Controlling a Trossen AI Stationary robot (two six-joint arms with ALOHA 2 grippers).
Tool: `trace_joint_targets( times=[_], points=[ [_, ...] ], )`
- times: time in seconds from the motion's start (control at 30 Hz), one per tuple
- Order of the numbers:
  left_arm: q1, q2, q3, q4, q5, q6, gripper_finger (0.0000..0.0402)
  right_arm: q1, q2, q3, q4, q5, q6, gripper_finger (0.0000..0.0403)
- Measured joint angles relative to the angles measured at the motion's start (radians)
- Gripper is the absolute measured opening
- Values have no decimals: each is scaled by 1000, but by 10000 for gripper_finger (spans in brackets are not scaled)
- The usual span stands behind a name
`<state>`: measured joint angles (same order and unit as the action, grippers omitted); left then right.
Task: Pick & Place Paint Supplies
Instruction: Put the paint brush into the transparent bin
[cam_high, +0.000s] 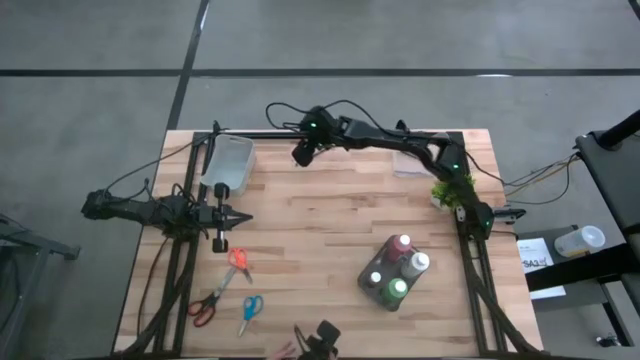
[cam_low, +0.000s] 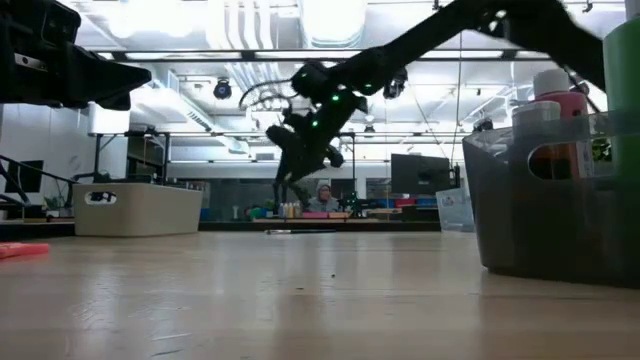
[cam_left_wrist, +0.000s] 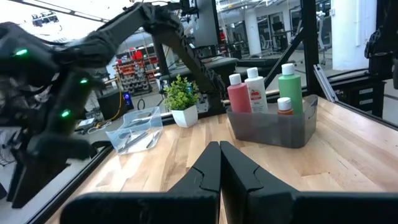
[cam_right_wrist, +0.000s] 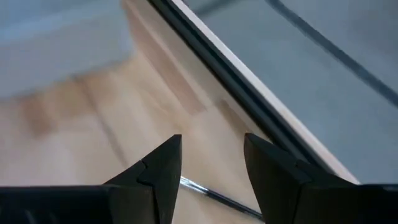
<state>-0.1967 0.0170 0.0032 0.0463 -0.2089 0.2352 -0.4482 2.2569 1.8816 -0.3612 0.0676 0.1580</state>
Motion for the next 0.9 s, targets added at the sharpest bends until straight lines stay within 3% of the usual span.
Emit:
trace_joint_targets(
  times=[0.17,0.37,0.57,0.9],
  points=[
    [0,0,0,0,0,0,0,5,-156,-323,357,-25,-7,170],
    [0,0,0,0,0,0,0,-28,-251,-551,465,12,-2,170],
    [0,0,0,0,0,0,0,-88,-248,-638,633,-90,65,170],
    [0,0,0,0,0,0,0,-130,-245,-643,628,-214,103,170]
  ],
)
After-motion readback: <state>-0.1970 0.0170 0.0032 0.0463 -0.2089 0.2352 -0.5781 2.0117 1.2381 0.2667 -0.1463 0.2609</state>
